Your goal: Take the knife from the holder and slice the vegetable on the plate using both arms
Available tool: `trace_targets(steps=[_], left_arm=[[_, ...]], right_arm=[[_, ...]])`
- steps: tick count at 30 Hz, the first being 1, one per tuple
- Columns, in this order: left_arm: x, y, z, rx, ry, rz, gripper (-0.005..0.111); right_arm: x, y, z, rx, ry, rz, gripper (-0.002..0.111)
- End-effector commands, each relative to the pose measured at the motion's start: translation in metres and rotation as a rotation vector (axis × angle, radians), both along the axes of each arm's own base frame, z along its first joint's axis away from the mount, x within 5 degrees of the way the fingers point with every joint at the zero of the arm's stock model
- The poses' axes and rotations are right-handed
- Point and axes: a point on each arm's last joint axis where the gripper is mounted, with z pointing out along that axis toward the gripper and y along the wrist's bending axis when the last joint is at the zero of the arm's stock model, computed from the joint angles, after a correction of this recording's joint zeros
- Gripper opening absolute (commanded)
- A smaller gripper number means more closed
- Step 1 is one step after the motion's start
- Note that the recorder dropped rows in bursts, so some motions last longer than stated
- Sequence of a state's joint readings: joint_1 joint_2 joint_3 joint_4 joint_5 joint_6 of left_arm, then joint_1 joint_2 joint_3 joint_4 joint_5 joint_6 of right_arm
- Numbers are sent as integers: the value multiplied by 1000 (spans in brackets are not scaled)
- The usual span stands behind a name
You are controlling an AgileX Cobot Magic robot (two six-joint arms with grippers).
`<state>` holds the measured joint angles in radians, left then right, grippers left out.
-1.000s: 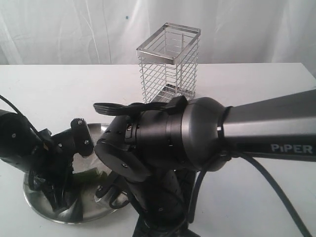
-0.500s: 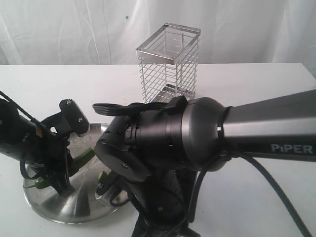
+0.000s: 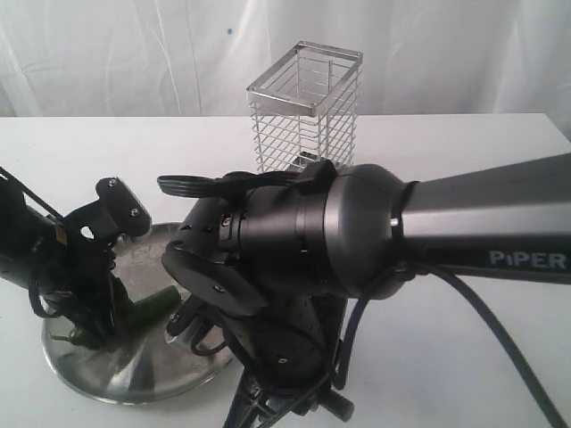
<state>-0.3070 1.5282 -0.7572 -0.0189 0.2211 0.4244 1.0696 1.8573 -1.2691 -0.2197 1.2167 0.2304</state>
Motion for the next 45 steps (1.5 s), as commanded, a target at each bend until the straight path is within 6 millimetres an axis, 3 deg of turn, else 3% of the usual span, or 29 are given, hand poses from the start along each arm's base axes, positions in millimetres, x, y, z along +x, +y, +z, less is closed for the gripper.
trace_targets(steps=[1, 13, 23, 27, 35, 41, 45], left_arm=[[3, 14, 4, -34, 8, 118, 47], [3, 20, 7, -58, 3, 181, 47], [4, 20, 8, -69, 2, 202, 47], [4, 19, 8, -84, 8, 217, 47], [-2, 20, 2, -77, 49, 221, 47], [-17, 23, -20, -68, 86, 237, 47], [-17, 22, -19, -98, 95, 267, 47]], right_arm=[[-4, 3, 5, 27, 28, 12, 0], [-16, 9, 5, 49, 90, 74, 0], [-2, 10, -19, -83, 32, 186, 0], [16, 12, -13, -129, -99, 215, 0], [49, 5, 7, -59, -169, 68, 0], [25, 15, 10, 117, 61, -77, 0], [22, 23, 9, 211, 83, -218, 0]])
